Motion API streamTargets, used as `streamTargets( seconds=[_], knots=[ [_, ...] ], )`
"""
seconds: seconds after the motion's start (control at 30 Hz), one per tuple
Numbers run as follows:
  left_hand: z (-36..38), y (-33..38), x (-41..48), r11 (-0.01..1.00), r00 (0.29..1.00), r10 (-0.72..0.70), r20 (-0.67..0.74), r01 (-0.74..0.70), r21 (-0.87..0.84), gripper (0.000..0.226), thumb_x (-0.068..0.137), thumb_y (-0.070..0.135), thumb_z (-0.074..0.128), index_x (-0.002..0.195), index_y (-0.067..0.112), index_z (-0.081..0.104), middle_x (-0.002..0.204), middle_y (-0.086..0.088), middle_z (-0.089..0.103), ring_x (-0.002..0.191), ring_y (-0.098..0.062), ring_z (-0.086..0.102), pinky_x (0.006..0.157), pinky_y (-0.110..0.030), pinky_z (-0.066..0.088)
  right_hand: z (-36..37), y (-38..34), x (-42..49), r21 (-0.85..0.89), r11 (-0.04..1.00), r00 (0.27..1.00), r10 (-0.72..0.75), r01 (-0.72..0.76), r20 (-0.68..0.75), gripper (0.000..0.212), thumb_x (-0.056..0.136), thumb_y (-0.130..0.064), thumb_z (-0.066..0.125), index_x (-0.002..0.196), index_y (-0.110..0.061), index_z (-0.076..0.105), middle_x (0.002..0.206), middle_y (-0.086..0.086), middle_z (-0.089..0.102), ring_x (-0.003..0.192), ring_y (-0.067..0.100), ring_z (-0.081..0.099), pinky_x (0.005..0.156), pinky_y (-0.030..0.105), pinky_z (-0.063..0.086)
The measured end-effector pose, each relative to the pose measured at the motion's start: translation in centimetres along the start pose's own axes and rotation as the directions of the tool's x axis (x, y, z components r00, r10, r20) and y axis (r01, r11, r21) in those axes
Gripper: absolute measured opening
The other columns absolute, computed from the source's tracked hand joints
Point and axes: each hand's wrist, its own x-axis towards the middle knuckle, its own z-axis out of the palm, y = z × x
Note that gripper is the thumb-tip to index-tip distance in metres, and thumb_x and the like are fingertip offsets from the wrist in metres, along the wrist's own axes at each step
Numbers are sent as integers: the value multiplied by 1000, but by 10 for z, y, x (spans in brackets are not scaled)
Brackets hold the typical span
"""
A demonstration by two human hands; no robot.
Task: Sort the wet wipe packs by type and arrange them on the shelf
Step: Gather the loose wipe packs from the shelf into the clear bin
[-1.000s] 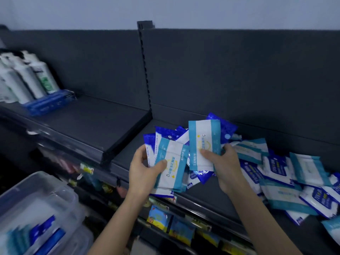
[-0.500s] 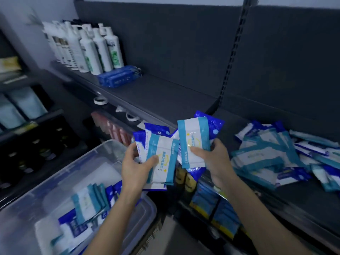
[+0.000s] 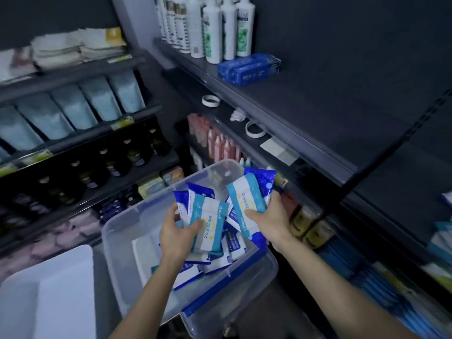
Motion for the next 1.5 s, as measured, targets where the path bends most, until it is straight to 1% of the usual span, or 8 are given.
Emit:
streamTargets(
  seconds=[0.07, 0.2, 0.37, 0.57, 0.77, 0.93, 1.23, 1.5],
  knots=[
    [-4, -9, 6, 999, 999, -43, -3, 43, 1, 49, 77, 14, 75, 113, 34, 48, 97, 16, 59, 92, -18, 66, 77, -46, 58, 14, -1, 4, -96, 995, 997, -23, 30, 75, 46, 76, -12, 76, 111, -15, 46, 104, -5, 58, 91, 9, 55, 60, 1, 39],
    [-8, -22, 15, 995, 995, -97, 7, 96, 34, 47, 81, 15, 74, 114, 33, 46, 92, 21, 53, 90, -18, 65, 75, -43, 58, 37, 6, 13, -259, 965, 974, 23, 37, 225, 33, 81, -21, 71, 103, -18, 47, 97, -3, 63, 84, 16, 63, 70, 34, 55],
    [-8, -37, 25, 977, 984, -169, 65, 159, 139, 51, 82, 20, 73, 123, 32, 44, 115, 0, 60, 98, -25, 65, 82, -47, 57, 49, 11, 22, -359, 932, 943, 82, 41, 321, 28, 80, -26, 69, 98, -17, 50, 95, 2, 63, 85, 21, 63, 77, 42, 55],
    [-9, -22, 34, 839, 983, -36, 181, -68, 539, 71, 86, 19, 67, 146, 12, 29, 144, -13, 34, 118, -25, 49, 90, -27, 42, 34, 5, 33, -486, 858, 936, 15, 169, 351, 36, 89, -24, 62, 120, -8, 53, 113, 7, 64, 99, 22, 61, 79, 29, 48],
    [22, 27, 32, 777, 921, 199, 334, -356, 519, 52, 92, 26, 61, 140, 18, 44, 142, -1, 42, 87, -2, 45, 78, -14, 31, -15, -4, 36, -478, 866, 971, -34, 147, 238, 42, 91, -25, 60, 130, -9, 54, 130, 7, 57, 120, 20, 53, 95, 23, 39],
    [73, 63, 17, 749, 807, 351, 475, -547, 375, 49, 88, 23, 65, 134, 17, 50, 135, -2, 50, 119, -15, 50, 92, -19, 35, -80, 0, 20, -389, 920, 999, -31, 39, 26, 37, 90, -20, 62, 124, -10, 58, 121, 6, 61, 111, 19, 57, 93, 25, 41],
    [183, 113, -51, 721, 564, 451, 691, -687, 90, 41, 81, 15, 73, 120, 15, 62, 112, 1, 59, 96, -10, 60, 87, -22, 44, -224, 36, -41, -294, 949, 949, 20, -118, -315, 35, 93, -23, 59, 126, -13, 57, 125, 2, 60, 108, 15, 59, 88, 21, 44],
    [277, 132, -143, 652, 389, 478, 787, -758, -22, 40, 84, 21, 72, 121, 15, 61, 114, 4, 56, 108, -11, 57, 94, -25, 45, -339, 97, -105, -208, 950, 858, 100, -233, -504, 35, 96, -21, 55, 129, -10, 55, 130, 3, 57, 108, 17, 58, 83, 18, 39]
  ],
)
